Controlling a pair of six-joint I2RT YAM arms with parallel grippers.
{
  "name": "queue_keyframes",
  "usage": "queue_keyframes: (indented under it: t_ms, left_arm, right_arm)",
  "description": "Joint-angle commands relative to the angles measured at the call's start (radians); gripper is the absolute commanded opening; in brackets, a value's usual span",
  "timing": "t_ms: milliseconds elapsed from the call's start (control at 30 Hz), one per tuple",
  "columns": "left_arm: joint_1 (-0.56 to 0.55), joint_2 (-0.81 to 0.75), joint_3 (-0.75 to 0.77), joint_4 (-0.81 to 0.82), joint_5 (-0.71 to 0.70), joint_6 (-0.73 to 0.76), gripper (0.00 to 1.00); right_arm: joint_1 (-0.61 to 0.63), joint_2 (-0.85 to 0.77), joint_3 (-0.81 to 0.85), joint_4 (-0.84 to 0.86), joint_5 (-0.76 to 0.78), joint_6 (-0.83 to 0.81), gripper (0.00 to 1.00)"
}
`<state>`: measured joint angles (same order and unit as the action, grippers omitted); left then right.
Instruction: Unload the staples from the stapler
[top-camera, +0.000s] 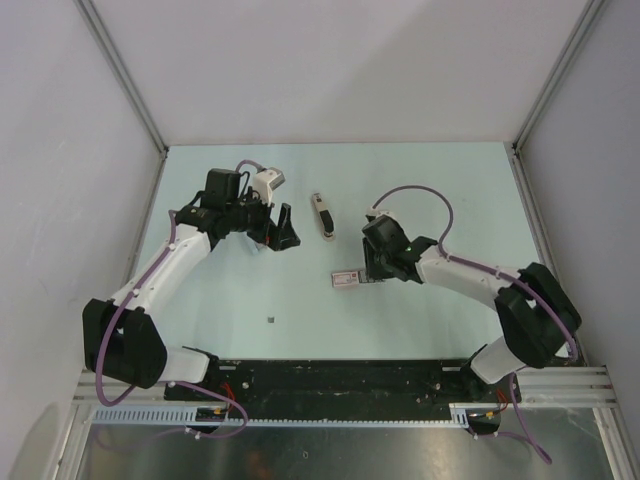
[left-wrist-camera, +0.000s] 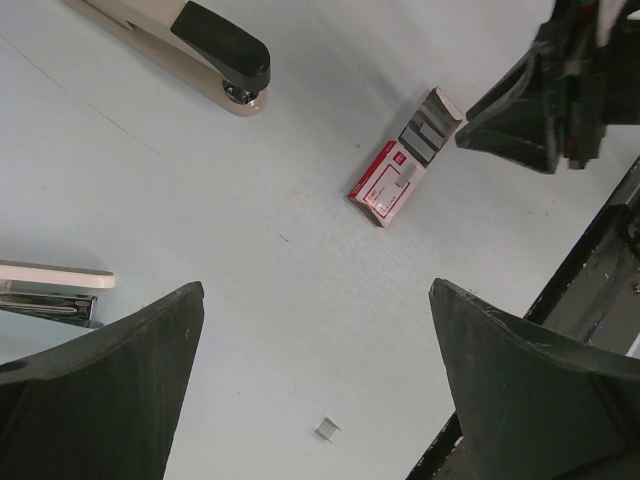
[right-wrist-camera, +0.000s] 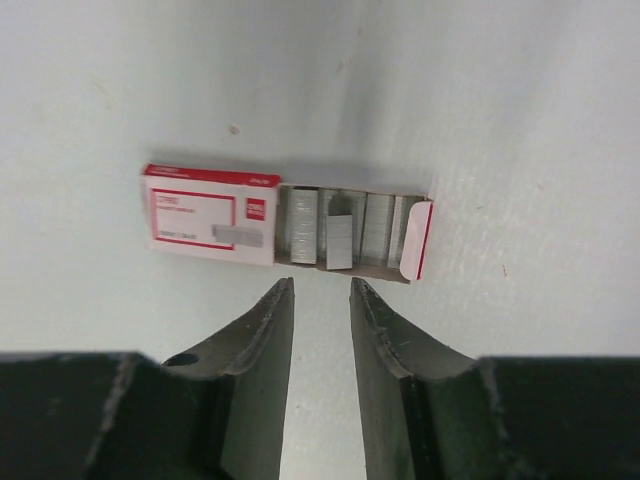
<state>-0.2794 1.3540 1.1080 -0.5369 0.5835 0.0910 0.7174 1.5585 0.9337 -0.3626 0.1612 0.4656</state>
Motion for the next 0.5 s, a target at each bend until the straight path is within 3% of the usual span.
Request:
queue_keyframes:
  t_ms: [0,267,467]
  left_arm:
    - [-0.005,-0.027,0.002,0.003,0.039,0.066,0.99]
    - [-0.058,0.013,0.000,0.002,0.015,0.110,0.89]
    - [-0.145,0.090,-0.014,0.004,-0.036,0.190,0.82]
  right_arm:
    - [-0.005,-0.114,0.057,-0.023,0.019,-0.002,0.32]
    - [-0.043,-0.120,0.046,-0.057,0.059,0.004,0.13]
    - [-0.159,-0.101,-0.046,0.032,-0.048,0.019,0.22]
